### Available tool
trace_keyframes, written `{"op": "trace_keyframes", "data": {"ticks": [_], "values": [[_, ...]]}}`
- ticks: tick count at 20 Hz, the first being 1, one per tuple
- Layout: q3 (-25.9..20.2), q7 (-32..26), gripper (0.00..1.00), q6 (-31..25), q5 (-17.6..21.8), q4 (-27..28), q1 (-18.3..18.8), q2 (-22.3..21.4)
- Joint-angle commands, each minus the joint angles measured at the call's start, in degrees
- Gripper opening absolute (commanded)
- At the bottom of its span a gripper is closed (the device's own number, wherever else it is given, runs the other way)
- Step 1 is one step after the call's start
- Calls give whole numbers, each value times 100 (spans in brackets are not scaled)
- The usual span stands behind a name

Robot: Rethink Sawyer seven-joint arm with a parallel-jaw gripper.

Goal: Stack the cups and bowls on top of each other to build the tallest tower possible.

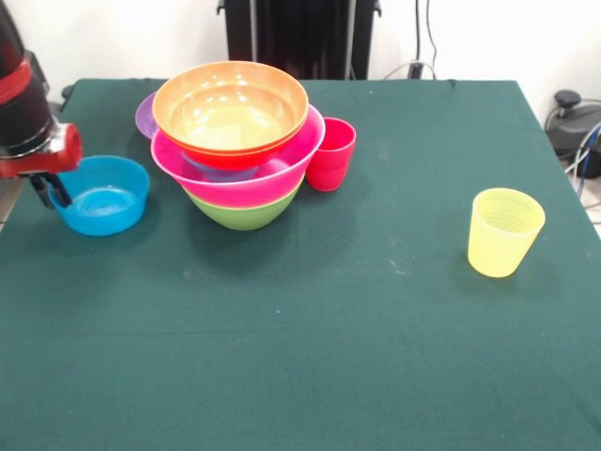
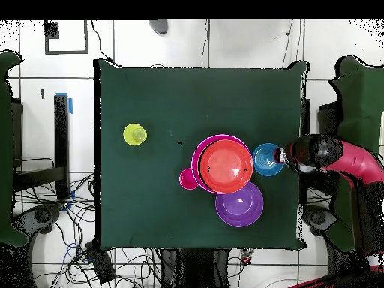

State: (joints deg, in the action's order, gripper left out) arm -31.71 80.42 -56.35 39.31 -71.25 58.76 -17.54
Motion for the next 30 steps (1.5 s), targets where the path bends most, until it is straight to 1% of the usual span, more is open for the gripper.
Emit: {"op": "trace_keyframes", "data": {"ticks": [1, 7, 14, 17, 26, 30], "values": [[-97, -2047, 0, -328, 372, 609, 4, 279], [-159, -1974, 0, -431, 222, 592, 18, 173], [-311, -1768, 0, -523, -87, 571, 62, 16], [-371, -1719, 0, -658, -207, 688, 14, -78], [-509, -1729, 0, -1183, -458, 1279, -146, -100], [-549, -1662, 0, -1339, -548, 1323, -180, -222]]}}
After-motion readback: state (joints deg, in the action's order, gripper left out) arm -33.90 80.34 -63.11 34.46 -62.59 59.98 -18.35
